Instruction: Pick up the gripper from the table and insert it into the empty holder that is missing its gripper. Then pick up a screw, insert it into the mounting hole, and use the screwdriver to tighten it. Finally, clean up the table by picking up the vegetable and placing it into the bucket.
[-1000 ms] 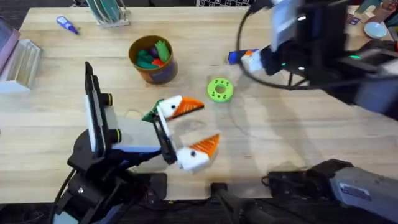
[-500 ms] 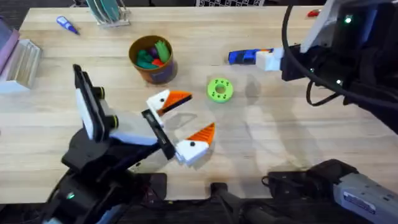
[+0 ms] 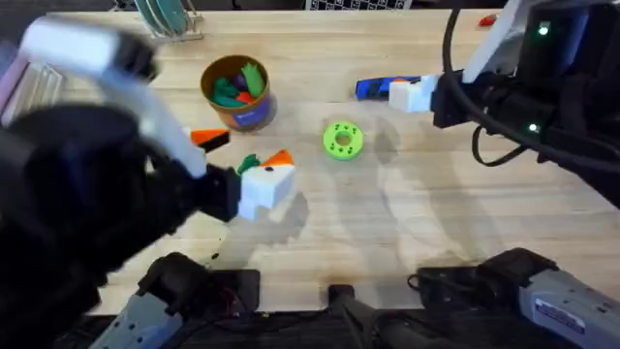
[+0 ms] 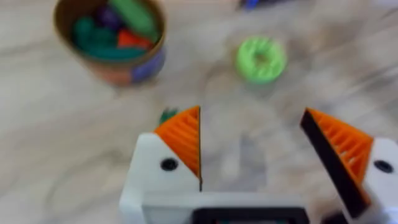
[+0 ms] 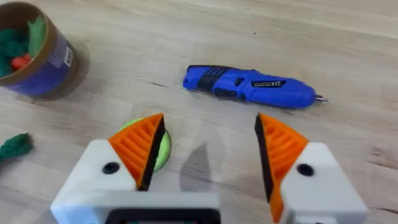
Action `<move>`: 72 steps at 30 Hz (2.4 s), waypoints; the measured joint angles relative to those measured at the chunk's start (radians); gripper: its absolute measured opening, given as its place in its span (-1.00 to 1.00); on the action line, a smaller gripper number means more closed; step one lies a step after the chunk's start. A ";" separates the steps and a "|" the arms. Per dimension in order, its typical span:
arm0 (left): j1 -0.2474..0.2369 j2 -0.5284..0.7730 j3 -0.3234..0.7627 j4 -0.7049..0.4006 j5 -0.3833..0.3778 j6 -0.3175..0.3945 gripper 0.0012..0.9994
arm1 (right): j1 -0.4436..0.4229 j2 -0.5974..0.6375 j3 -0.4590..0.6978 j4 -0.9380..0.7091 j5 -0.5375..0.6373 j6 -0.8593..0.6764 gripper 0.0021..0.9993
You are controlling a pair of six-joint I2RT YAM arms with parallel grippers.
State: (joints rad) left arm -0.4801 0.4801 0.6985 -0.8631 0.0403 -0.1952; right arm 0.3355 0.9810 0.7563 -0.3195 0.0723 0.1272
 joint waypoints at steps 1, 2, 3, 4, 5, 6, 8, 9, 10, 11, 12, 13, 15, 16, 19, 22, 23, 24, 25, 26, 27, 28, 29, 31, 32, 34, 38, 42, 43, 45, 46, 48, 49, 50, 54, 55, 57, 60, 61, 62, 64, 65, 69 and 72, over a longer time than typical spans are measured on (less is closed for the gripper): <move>0.000 0.052 0.042 -0.054 -0.027 0.007 0.97 | 0.000 0.000 0.000 0.000 -0.001 0.000 0.73; 0.000 0.106 0.085 -0.110 -0.051 0.018 0.97 | 0.000 0.000 0.000 0.000 -0.003 0.000 0.73; 0.000 0.165 0.131 -0.164 -0.076 0.032 0.97 | 0.000 0.000 0.000 0.000 -0.003 0.000 0.73; 0.000 0.206 0.165 -0.207 -0.094 0.045 0.97 | 0.000 0.000 0.000 0.000 -0.005 0.000 0.73; 0.000 0.253 0.206 -0.257 -0.115 0.057 0.97 | 0.000 0.000 0.000 0.000 -0.007 0.000 0.73; 0.000 0.290 0.238 -0.289 -0.130 0.067 0.97 | 0.000 0.000 0.000 0.000 -0.008 0.000 0.73; 0.000 0.358 0.285 -0.318 -0.157 0.082 0.97 | 0.000 0.000 0.000 0.000 -0.010 0.000 0.73; 0.000 0.394 0.304 -0.319 -0.169 0.088 0.97 | 0.000 0.000 0.000 0.000 -0.010 0.000 0.73; 0.000 0.418 0.312 -0.320 -0.174 0.091 0.97 | 0.000 0.000 0.000 0.000 -0.010 0.000 0.73; 0.000 0.441 0.317 -0.321 -0.179 0.094 0.97 | 0.000 0.000 0.000 0.000 -0.010 0.000 0.73; 0.000 0.467 0.318 -0.323 -0.185 0.096 0.97 | 0.000 0.000 0.000 0.000 -0.010 0.000 0.73; 0.000 0.485 0.318 -0.327 -0.189 0.098 0.97 | 0.000 0.000 0.000 0.000 -0.010 0.000 0.73; 0.000 0.535 0.318 -0.330 -0.196 0.102 0.97 | 0.000 0.000 0.000 0.000 -0.010 0.000 0.73; 0.000 0.555 0.318 -0.330 -0.197 0.103 0.97 | 0.000 0.000 0.000 0.000 -0.010 0.000 0.73; 0.000 0.655 0.318 -0.330 -0.202 0.109 0.97 | 0.000 0.000 0.000 0.000 -0.010 0.000 0.73; 0.000 0.702 0.318 -0.337 -0.202 0.114 0.97 | 0.000 0.000 0.000 0.000 -0.010 0.000 0.73; 0.000 0.717 0.318 -0.335 -0.203 0.123 0.97 | 0.000 0.000 0.000 0.000 -0.010 0.000 0.73; 0.000 0.731 0.317 -0.329 -0.203 0.136 0.97 | 0.000 0.000 0.000 0.000 -0.010 0.000 0.73; 0.000 0.746 0.316 -0.318 -0.203 0.151 0.97 | 0.000 0.000 0.000 0.000 -0.010 0.000 0.73; 0.000 0.759 0.314 -0.308 -0.203 0.165 0.97 | 0.000 0.000 0.000 0.000 -0.010 0.000 0.73; 0.000 0.774 0.308 -0.295 -0.203 0.180 0.97 | 0.000 0.000 0.000 0.000 -0.010 0.000 0.73; 0.000 0.788 0.301 -0.284 -0.204 0.194 0.97 | 0.000 0.000 0.000 0.000 -0.010 0.000 0.73; 0.000 0.802 0.290 -0.275 -0.205 0.210 0.97 | 0.000 0.000 0.000 0.000 -0.010 0.000 0.73; 0.002 0.828 0.257 -0.263 -0.208 0.249 0.97 | 0.000 0.000 0.000 0.000 -0.010 0.000 0.73; 0.005 0.838 0.242 -0.259 -0.209 0.268 0.97 | 0.000 0.000 0.000 0.000 -0.010 0.000 0.73; 0.021 0.855 0.208 -0.240 -0.209 0.299 0.97 | 0.000 0.000 0.000 0.000 -0.010 0.000 0.73; 0.100 0.869 0.165 -0.169 -0.196 0.330 0.97 | 0.000 0.000 0.000 0.000 -0.010 0.000 0.73; 0.170 0.869 0.164 -0.109 -0.166 0.342 0.97 | 0.000 0.000 0.000 0.008 -0.010 0.000 0.73; 0.185 0.870 0.164 -0.096 -0.159 0.344 0.97 | 0.000 0.000 0.000 0.014 -0.010 0.000 0.73; 0.210 0.877 0.164 -0.087 -0.138 0.346 0.97 | 0.000 0.000 0.000 0.030 -0.010 0.000 0.73; 0.221 0.886 0.164 -0.087 -0.130 0.346 0.97 | 0.000 0.000 0.000 0.040 -0.010 0.000 0.73; 0.239 0.907 0.164 -0.087 -0.114 0.346 0.97 | 0.000 0.000 0.000 0.054 -0.010 0.000 0.73; 0.247 0.921 0.164 -0.087 -0.109 0.346 0.97 | 0.000 0.000 0.000 0.058 -0.010 0.000 0.73; 0.253 0.933 0.164 -0.087 -0.104 0.346 0.97 | 0.000 0.000 0.000 0.062 -0.010 0.000 0.73; 0.262 0.966 0.160 -0.058 -0.081 0.347 0.97 | 0.000 0.000 0.000 0.069 -0.010 0.000 0.73; 0.262 0.969 0.156 -0.042 -0.077 0.347 0.97 | 0.000 0.000 0.000 0.069 -0.010 0.000 0.73; 0.262 0.979 0.153 -0.030 -0.068 0.347 0.97 | 0.000 0.000 0.000 0.069 -0.010 0.000 0.73; 0.262 0.987 0.152 -0.029 -0.061 0.349 0.97 | 0.000 0.000 0.000 0.069 -0.010 0.000 0.73; 0.262 0.987 0.152 -0.029 -0.059 0.349 0.97 | 0.000 0.000 0.000 0.069 -0.010 0.000 0.73; 0.262 0.987 0.152 -0.028 -0.059 0.349 0.97 | 0.000 0.000 0.000 0.069 -0.010 0.000 0.73; 0.262 0.987 0.152 -0.027 -0.059 0.349 0.97 | 0.000 0.000 0.000 0.069 -0.010 0.000 0.73; 0.262 0.987 0.152 -0.026 -0.059 0.349 0.97 | 0.000 0.000 0.000 0.069 -0.010 0.000 0.73; 0.262 0.987 0.152 -0.026 -0.058 0.350 0.87 | 0.000 0.000 0.000 0.069 -0.010 0.000 0.73; 0.262 0.987 0.152 -0.026 -0.057 0.350 0.80 | 0.000 0.000 0.000 0.069 -0.010 0.000 0.73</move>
State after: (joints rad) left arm -0.2180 1.4670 0.8500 -0.8895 -0.0170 0.1547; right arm 0.3355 0.9810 0.7563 -0.2501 0.0620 0.1272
